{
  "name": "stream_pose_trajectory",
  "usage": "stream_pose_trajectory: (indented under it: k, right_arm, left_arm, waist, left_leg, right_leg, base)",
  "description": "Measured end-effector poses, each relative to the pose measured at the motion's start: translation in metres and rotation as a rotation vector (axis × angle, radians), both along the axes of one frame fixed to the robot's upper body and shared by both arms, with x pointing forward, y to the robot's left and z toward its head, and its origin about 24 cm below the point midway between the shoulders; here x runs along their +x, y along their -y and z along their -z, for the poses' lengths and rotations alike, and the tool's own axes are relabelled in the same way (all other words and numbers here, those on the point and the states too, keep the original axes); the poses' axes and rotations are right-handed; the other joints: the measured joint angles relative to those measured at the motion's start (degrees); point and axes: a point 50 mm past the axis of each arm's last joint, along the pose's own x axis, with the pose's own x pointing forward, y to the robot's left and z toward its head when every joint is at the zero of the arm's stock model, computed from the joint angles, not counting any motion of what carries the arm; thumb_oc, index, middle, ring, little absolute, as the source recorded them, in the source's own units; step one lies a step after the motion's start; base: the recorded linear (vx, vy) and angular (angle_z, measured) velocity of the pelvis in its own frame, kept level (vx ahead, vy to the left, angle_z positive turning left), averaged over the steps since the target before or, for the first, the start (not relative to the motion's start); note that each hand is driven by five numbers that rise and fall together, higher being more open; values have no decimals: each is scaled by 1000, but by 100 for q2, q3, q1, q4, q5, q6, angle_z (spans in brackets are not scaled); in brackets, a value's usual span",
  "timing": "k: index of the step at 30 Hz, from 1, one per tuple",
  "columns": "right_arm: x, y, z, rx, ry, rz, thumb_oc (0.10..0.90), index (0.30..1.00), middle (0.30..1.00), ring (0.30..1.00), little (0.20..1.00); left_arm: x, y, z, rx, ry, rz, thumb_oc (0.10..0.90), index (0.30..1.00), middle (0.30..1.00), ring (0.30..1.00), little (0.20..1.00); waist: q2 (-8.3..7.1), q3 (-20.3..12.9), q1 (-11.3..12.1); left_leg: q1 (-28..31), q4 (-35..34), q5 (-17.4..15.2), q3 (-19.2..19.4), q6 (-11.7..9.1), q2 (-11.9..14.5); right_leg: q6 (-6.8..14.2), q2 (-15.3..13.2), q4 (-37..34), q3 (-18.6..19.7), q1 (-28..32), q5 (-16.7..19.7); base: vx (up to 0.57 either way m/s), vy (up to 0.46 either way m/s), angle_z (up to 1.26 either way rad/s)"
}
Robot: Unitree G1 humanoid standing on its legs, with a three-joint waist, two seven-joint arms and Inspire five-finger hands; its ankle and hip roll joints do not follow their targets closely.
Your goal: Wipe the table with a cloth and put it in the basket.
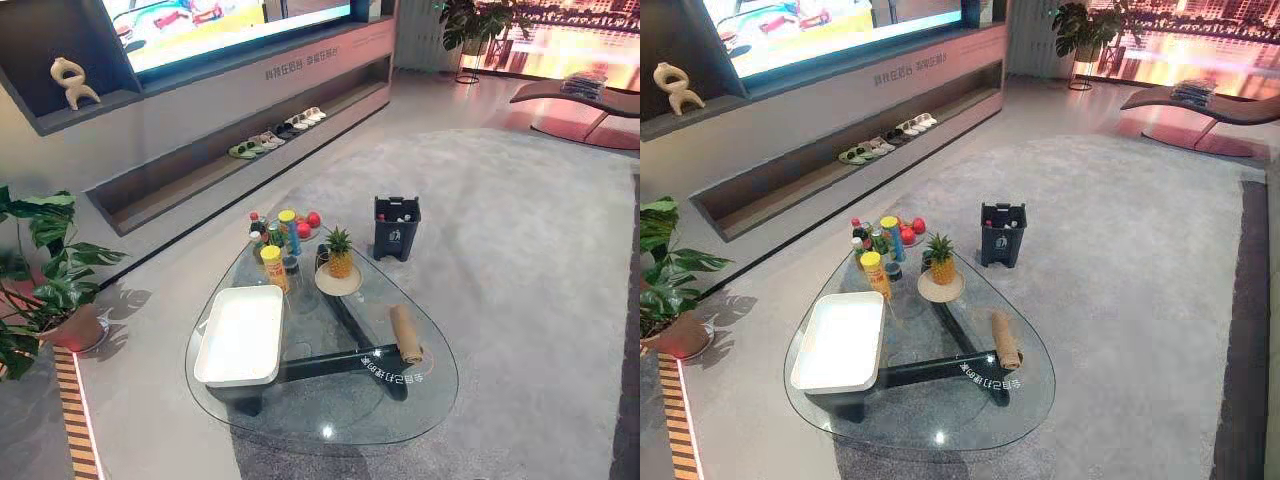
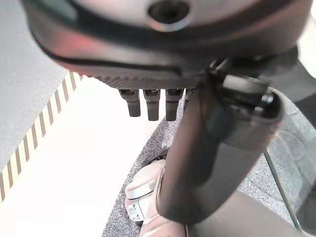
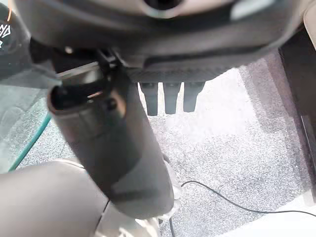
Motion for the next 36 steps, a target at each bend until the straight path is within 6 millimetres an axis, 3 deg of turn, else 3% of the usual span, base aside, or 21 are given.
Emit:
stream_pose_trajectory:
  k: [36]
  right_arm:
    - [-1,0,0,1,-1,0,800,900,900,900,900]
  left_arm:
    - [2,-1,-1,-1,11,-14,800,900,900,900,900]
  waist:
    - [-13,11,129]
  left_leg:
    - [0,1,4,-2,-6,-1]
  right_leg:
    - [0,-1,0,-1,1,-1]
  base:
    - [5,0,-2]
